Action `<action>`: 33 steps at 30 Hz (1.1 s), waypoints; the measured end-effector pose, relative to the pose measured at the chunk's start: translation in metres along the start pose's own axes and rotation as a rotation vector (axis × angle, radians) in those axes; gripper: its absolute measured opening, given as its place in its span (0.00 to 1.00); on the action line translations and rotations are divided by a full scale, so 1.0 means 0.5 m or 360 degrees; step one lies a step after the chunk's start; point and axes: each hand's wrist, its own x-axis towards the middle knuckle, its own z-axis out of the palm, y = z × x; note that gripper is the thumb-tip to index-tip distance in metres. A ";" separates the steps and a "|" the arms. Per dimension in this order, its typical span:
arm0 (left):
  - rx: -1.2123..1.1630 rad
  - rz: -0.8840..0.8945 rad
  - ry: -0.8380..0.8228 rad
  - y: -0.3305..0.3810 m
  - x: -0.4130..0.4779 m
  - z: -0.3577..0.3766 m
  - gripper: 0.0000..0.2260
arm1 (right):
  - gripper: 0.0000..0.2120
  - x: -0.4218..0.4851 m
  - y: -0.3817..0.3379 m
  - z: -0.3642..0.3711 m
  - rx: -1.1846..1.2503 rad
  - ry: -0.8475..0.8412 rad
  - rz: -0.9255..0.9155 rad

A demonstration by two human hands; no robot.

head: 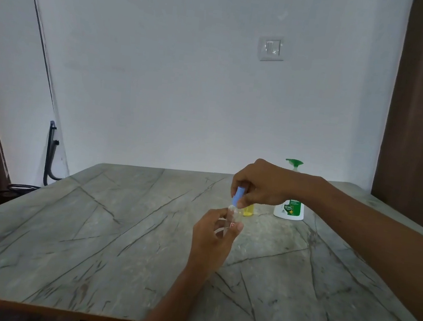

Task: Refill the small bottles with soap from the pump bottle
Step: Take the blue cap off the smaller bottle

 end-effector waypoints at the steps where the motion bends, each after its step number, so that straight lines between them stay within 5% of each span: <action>1: 0.0003 0.0003 -0.0004 0.001 0.000 0.000 0.11 | 0.11 -0.002 0.001 -0.003 0.0040 -0.0007 -0.0021; 5: -0.0019 0.0008 0.0001 0.003 0.000 0.001 0.10 | 0.19 -0.006 -0.002 -0.005 0.0038 -0.0031 0.0037; 9: -0.0024 0.0024 -0.0009 0.002 -0.002 0.002 0.11 | 0.10 0.000 0.001 -0.003 0.0052 -0.0014 -0.0026; 13: -0.0045 0.0020 0.0008 0.006 -0.003 0.002 0.11 | 0.18 -0.005 -0.004 -0.006 0.0074 -0.0048 0.0021; 17: -0.0025 0.0016 -0.0003 0.006 -0.003 0.002 0.08 | 0.07 0.001 0.006 0.001 0.0071 0.0013 -0.0015; 33: 0.0014 0.0066 0.0032 -0.001 -0.002 0.006 0.12 | 0.05 -0.024 -0.012 -0.034 0.0018 0.0234 -0.0109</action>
